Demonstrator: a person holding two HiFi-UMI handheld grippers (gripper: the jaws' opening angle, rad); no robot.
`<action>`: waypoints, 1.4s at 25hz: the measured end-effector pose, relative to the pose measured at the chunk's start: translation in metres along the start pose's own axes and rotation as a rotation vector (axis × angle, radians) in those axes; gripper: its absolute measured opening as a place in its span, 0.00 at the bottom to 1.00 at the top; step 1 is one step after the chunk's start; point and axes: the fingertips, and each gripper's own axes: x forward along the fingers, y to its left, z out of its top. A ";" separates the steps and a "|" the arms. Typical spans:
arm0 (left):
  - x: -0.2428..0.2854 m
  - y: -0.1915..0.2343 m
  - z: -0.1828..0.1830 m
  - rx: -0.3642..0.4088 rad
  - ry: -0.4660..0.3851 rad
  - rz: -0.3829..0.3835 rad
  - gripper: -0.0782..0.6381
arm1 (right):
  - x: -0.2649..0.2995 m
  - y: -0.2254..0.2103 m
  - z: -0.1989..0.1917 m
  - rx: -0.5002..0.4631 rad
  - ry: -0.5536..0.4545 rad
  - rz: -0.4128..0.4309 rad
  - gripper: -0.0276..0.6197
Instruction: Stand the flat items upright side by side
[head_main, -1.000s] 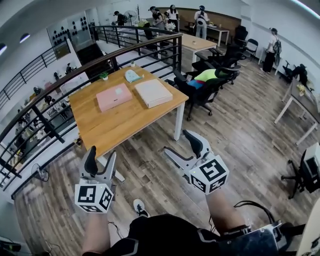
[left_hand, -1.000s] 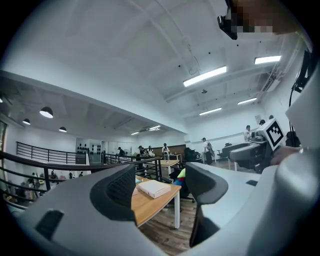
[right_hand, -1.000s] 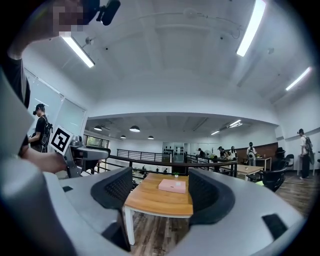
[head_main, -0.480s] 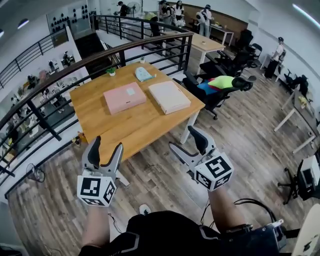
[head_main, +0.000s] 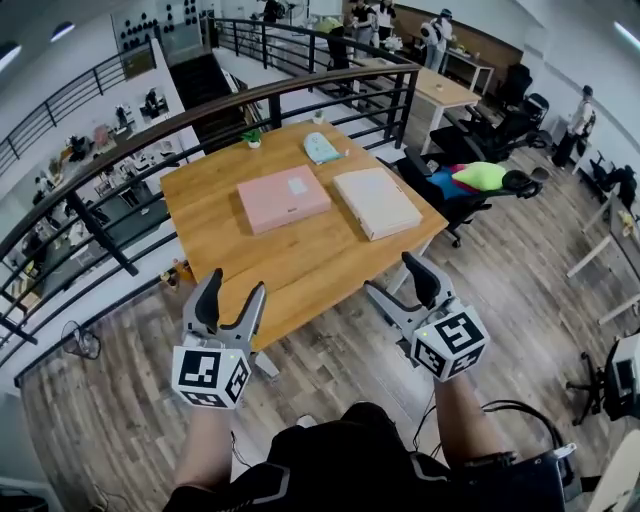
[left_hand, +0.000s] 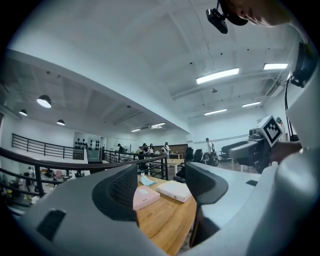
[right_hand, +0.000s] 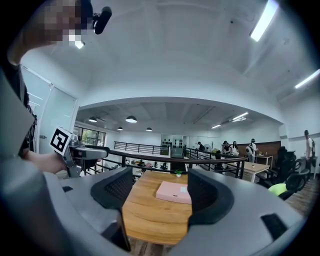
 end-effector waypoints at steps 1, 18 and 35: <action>0.005 0.005 -0.003 -0.002 0.010 0.006 0.55 | 0.009 -0.005 0.000 0.007 -0.005 0.002 0.56; 0.198 0.064 -0.019 0.008 0.101 0.188 0.55 | 0.213 -0.165 0.004 0.016 -0.092 0.267 0.56; 0.289 0.128 -0.072 -0.021 0.211 0.227 0.55 | 0.339 -0.233 -0.047 0.016 0.042 0.375 0.57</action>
